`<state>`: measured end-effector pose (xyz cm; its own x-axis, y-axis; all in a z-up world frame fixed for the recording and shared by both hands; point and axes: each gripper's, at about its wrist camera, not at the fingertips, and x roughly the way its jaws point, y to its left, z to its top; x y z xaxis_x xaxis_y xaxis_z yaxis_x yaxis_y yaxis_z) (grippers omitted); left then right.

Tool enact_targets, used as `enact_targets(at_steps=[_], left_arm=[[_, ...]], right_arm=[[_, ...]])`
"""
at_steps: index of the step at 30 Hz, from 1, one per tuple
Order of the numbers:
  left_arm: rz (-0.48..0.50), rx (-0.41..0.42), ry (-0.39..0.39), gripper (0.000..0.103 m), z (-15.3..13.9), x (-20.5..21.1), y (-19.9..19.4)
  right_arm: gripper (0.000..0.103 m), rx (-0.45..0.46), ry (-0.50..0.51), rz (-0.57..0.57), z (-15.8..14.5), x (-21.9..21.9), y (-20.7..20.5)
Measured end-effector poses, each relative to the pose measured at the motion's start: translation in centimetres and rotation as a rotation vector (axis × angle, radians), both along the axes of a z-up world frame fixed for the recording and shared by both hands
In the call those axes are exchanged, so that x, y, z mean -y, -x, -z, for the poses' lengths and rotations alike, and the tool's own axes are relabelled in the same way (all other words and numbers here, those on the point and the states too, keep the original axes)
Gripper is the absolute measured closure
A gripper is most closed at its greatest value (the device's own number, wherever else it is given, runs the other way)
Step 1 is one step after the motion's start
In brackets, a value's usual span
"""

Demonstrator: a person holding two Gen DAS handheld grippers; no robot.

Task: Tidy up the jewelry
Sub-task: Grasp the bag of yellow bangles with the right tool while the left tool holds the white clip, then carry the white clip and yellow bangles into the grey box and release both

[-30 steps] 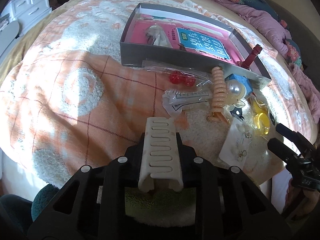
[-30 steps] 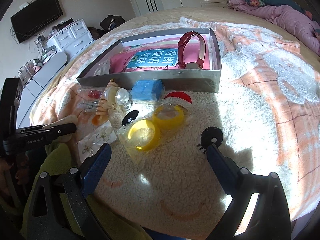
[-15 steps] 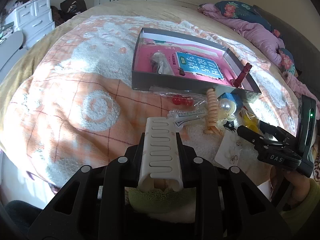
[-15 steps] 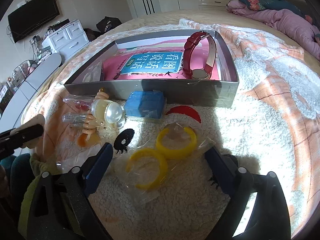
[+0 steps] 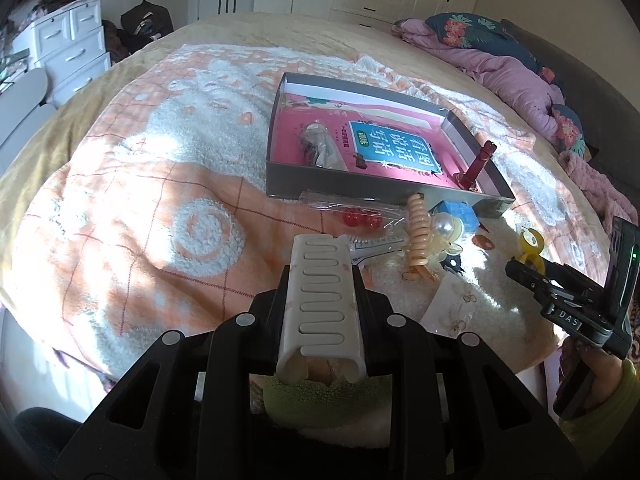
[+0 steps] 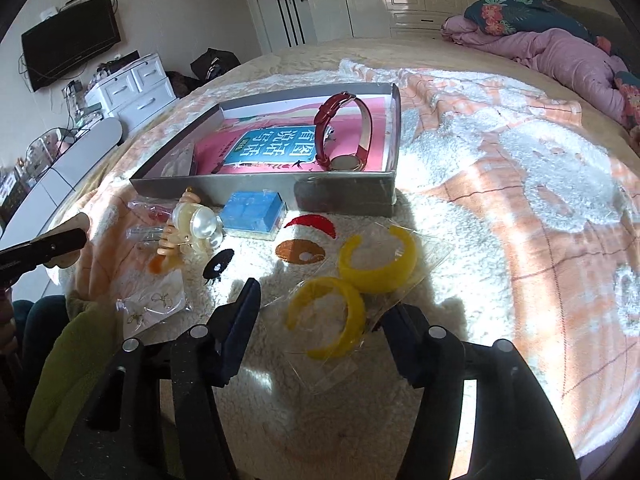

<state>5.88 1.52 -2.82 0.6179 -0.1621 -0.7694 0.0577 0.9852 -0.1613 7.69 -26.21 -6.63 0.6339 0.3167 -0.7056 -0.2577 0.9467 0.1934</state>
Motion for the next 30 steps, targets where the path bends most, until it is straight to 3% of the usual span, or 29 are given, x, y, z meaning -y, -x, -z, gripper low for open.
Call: enact_targets(at_steps=[11,30], left_arm=[[0.005,0.029,0.001,0.084,-1.4,0.2,-0.3],[0.067,0.079,-0.025,0.084,-3.5,2.2,-3.7]], right_arm=[[0.045,0.062,0.009,-0.015,-2.9,0.5,1.2],[0.045,0.121,0.002,-0.026,-5.1,0.1,-1.3]])
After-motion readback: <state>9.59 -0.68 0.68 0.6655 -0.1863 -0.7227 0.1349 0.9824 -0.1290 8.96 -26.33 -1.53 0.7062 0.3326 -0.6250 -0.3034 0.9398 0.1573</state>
